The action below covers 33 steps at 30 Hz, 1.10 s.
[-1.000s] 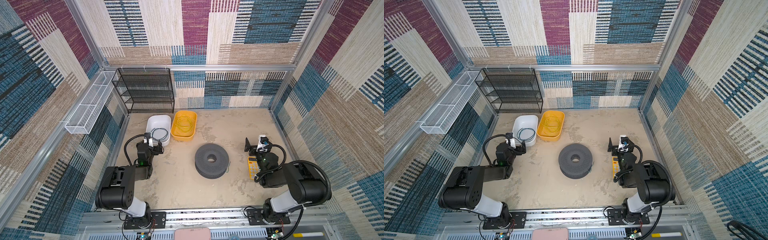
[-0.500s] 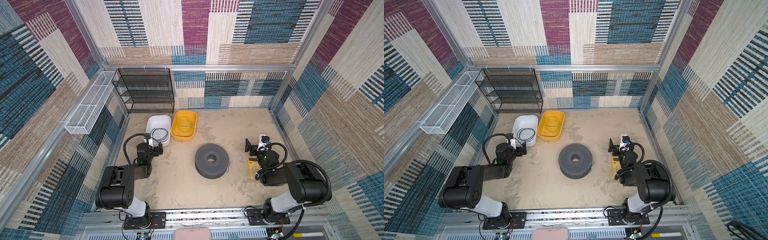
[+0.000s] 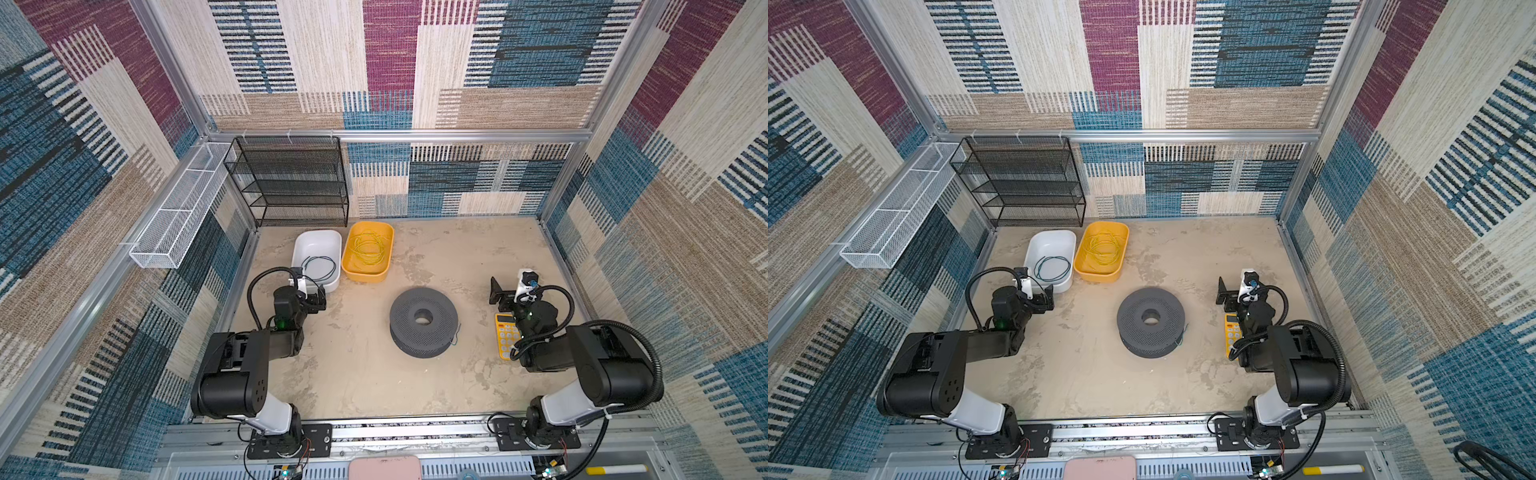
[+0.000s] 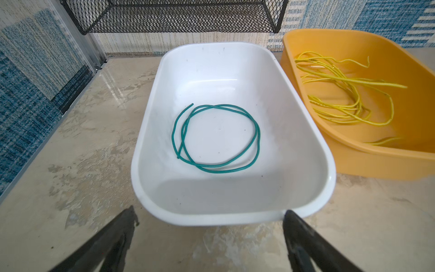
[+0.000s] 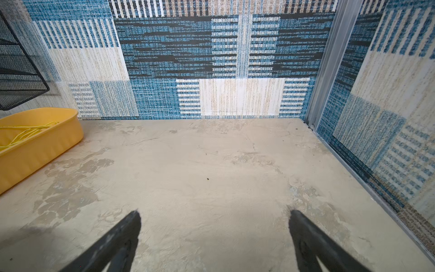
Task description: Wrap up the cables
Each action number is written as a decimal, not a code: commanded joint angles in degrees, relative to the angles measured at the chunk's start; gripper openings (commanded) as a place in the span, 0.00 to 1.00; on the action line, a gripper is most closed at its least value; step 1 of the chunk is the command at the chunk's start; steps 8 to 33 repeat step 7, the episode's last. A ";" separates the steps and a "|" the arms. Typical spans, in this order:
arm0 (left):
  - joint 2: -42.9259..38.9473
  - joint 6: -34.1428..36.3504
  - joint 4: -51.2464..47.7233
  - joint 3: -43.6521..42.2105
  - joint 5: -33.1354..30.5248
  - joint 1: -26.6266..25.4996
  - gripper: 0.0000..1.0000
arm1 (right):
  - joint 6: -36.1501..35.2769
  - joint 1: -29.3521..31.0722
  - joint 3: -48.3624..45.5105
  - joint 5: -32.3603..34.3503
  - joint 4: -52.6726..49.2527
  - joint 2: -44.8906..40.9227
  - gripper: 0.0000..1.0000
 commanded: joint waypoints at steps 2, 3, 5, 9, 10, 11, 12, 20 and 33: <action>-0.05 -0.55 0.05 0.26 -0.29 0.04 0.99 | 0.44 0.14 0.59 -0.38 0.13 0.20 0.99; -0.06 -0.55 0.05 0.23 -0.23 0.04 0.99 | 0.40 0.14 0.50 -0.40 0.21 0.24 0.99; -0.09 -0.55 0.05 0.21 -0.31 0.04 0.99 | 0.27 0.14 0.01 -0.18 0.92 -0.11 0.99; -0.05 -0.55 0.05 0.23 -0.28 0.04 0.99 | 0.23 0.56 -0.75 0.81 2.14 -0.25 0.99; -0.05 -0.55 0.05 0.23 -0.28 0.04 0.99 | 0.23 0.56 -0.75 0.81 2.14 -0.25 0.99; -0.05 -0.55 0.05 0.23 -0.28 0.04 0.99 | 0.23 0.56 -0.75 0.81 2.14 -0.25 0.99; -0.05 -0.55 0.05 0.23 -0.28 0.04 0.99 | 0.23 0.56 -0.75 0.81 2.14 -0.25 0.99; -0.05 -0.55 0.05 0.23 -0.28 0.04 0.99 | 0.23 0.56 -0.75 0.81 2.14 -0.25 0.99; -0.05 -0.55 0.05 0.23 -0.28 0.04 0.99 | 0.23 0.56 -0.75 0.81 2.14 -0.25 0.99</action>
